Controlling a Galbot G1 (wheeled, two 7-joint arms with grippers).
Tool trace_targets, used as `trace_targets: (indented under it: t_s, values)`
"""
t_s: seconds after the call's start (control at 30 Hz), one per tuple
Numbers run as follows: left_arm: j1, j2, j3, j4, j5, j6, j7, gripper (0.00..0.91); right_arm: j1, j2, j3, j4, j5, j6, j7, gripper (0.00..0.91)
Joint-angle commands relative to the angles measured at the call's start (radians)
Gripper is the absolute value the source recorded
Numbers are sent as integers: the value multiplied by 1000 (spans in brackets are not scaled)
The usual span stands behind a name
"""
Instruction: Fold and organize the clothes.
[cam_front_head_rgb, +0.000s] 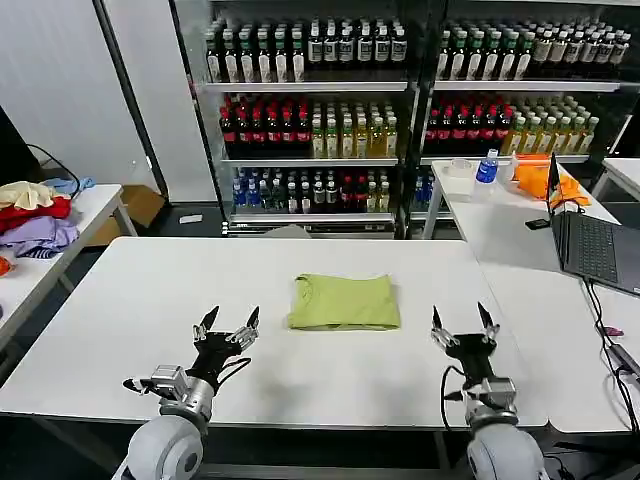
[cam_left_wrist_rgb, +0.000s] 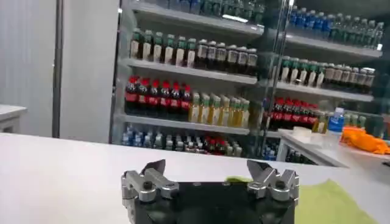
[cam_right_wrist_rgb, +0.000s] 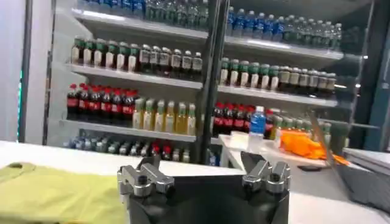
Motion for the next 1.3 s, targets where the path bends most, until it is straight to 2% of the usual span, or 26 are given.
trace_targets:
  t_s: [0.03, 0.73, 1.3]
  values:
    - [52, 1, -5, -54, 16, -1, 3, 907, -191, -5, 86, 157, -11, -8, -5, 907]
    - [105, -4, -25, -102, 41, 1, 12, 907, -195, -2, 96, 199, 1, -34, 5, 907]
    - [120, 4, -46, -121, 42, 5, 14, 907, -197, 0, 98, 224, 19, 0, -16, 907]
